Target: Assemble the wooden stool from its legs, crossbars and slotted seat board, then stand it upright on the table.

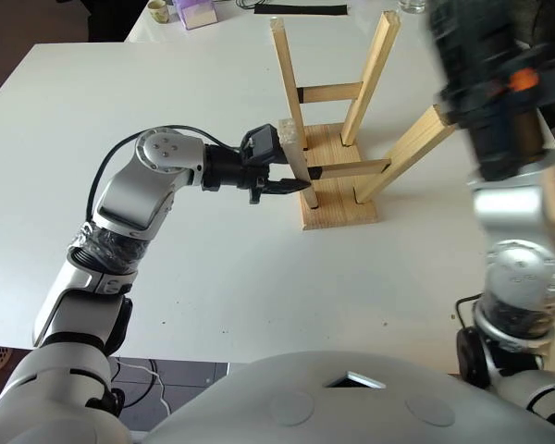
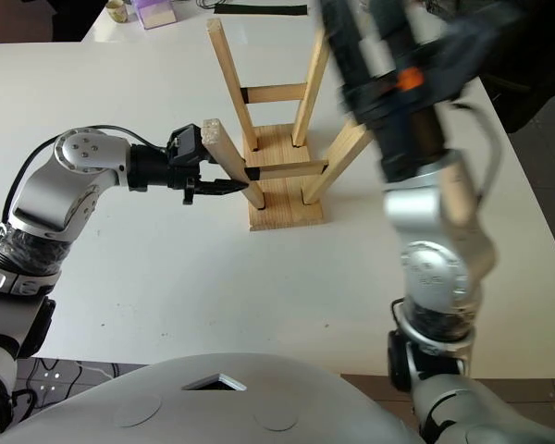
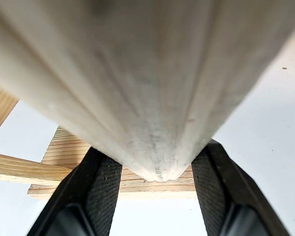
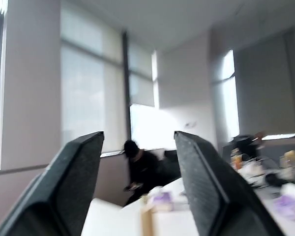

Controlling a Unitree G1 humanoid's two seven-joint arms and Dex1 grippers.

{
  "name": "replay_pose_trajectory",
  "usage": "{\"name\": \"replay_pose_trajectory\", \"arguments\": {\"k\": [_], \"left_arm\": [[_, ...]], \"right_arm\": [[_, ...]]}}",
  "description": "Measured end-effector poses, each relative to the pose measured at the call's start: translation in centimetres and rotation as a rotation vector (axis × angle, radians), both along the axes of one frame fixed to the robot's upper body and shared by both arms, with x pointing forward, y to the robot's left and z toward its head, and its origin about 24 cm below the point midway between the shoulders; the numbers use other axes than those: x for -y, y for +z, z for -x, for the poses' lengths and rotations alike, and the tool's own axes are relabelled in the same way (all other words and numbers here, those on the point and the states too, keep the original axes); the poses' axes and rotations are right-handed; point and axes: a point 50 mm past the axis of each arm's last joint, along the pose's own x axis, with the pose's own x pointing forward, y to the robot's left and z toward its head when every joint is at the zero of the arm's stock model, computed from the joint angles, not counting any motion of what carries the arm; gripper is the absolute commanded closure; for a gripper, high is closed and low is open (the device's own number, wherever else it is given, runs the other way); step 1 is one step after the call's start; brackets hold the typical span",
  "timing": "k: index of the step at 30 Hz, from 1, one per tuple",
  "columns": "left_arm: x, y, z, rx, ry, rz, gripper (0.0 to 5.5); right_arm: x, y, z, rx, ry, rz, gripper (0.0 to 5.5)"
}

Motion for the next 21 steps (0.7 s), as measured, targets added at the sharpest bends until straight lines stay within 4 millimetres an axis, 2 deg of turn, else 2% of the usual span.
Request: {"name": "replay_pose_trajectory", "arguments": {"k": [1, 2, 3, 4, 5, 6, 7, 8, 10, 13, 14, 15, 17, 21], "left_arm": [[0.0, 0.0, 0.0, -0.001, 0.003, 0.001, 3.45], [0.0, 0.0, 0.1, -0.001, 0.007, 0.002, 3.45], [0.0, 0.0, 0.1, 0.0, 0.007, 0.003, 3.45], [-0.1, 0.1, 0.1, 0.001, 0.009, 0.006, 3.45], [-0.1, 0.1, 0.1, 0.0, 0.01, 0.006, 3.45], [-0.1, 0.1, 0.1, -0.002, 0.011, 0.005, 3.45], [-0.1, 0.0, 0.1, -0.007, 0.014, 0.001, 3.45], [-0.1, 0.0, 0.2, -0.013, 0.013, -0.008, 3.45], [-0.3, 0.0, 0.1, -0.014, 0.02, -0.018, 3.45], [-0.1, 0.1, 0.1, -0.01, 0.013, -0.012, 3.45], [0.0, 0.2, 0.1, -0.007, 0.009, -0.008, 3.45], [-0.4, 0.2, 0.1, -0.015, 0.021, -0.004, 3.45], [-1.3, 0.5, 0.0, -0.016, 0.04, -0.016, 3.45], [-1.9, 0.6, 0.0, -0.027, 0.045, -0.027, 3.45]], "right_arm": [[1.9, -0.1, -0.2, -0.014, -0.095, 0.01, 2.14], [4.8, -0.6, -0.5, -0.061, -0.255, 0.043, 2.06], [6.9, -1.5, -0.7, -0.115, -0.38, 0.081, 1.85], [10.0, -3.3, -0.8, -0.214, -0.58, 0.171, 1.83], [12.1, -5.0, -0.6, -0.296, -0.712, 0.275, 1.83], [12.9, -5.8, -0.6, -0.33, -0.761, 0.324, 1.83], [14.5, -7.6, -0.3, -0.409, -0.855, 0.422, 1.83], [15.2, -8.9, -0.1, -0.457, -0.896, 0.497, 1.83], [13.2, -10.2, -1.0, -0.46, -0.839, 0.56, 1.83], [4.5, -9.8, -3.9, -0.312, -0.554, 0.568, 1.83], [0.3, -9.2, -4.6, -0.251, -0.429, 0.53, 1.83], [-0.9, -9.1, -5.1, -0.258, -0.426, 0.498, 1.83], [-2.2, -9.4, -5.4, -0.297, -0.426, 0.484, 1.83], [-3.0, -9.3, -5.3, -0.331, -0.447, 0.481, 1.83]]}}
